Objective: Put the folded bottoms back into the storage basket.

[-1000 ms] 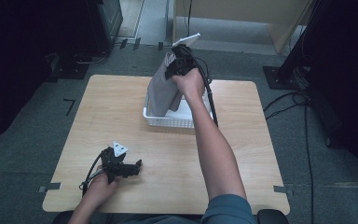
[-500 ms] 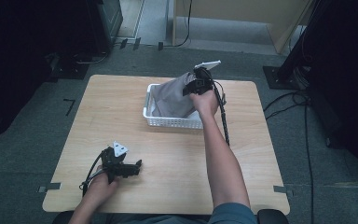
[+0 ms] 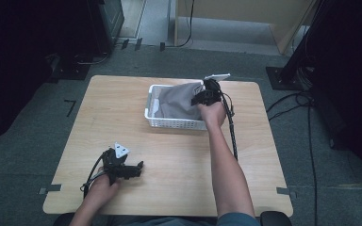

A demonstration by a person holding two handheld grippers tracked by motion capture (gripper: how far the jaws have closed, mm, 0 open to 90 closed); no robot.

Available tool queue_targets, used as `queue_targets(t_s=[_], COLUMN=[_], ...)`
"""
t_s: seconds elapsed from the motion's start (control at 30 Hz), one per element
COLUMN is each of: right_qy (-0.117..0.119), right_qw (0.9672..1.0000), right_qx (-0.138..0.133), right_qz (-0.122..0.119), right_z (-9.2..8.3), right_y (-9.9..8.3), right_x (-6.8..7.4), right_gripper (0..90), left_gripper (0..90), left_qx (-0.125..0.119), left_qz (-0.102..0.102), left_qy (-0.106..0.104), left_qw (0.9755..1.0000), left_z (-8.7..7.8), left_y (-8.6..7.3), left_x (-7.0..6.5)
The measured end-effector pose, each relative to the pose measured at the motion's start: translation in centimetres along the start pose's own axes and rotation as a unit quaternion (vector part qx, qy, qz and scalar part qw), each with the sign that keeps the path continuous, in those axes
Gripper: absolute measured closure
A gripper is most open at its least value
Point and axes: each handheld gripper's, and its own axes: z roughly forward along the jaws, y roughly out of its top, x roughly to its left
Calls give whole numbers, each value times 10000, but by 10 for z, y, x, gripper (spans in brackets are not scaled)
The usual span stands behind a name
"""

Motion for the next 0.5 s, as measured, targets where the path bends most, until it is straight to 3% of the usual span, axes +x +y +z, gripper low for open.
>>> queue_targets(t_s=[0.33, 0.5], right_qy=[98, 16], right_qw=[9998, 9996], right_qx=[54, 88], right_qz=[-133, -253], right_z=[18, 17], right_y=[-8, -8], right_x=[7, 5], right_gripper=[747, 666], left_gripper=[0, 0], left_qx=[7, 0], left_qz=[0, -3], left_qy=[-3, -4], left_qw=[10000, 10000], left_z=[0, 0], left_y=[0, 0], left_x=[0, 0])
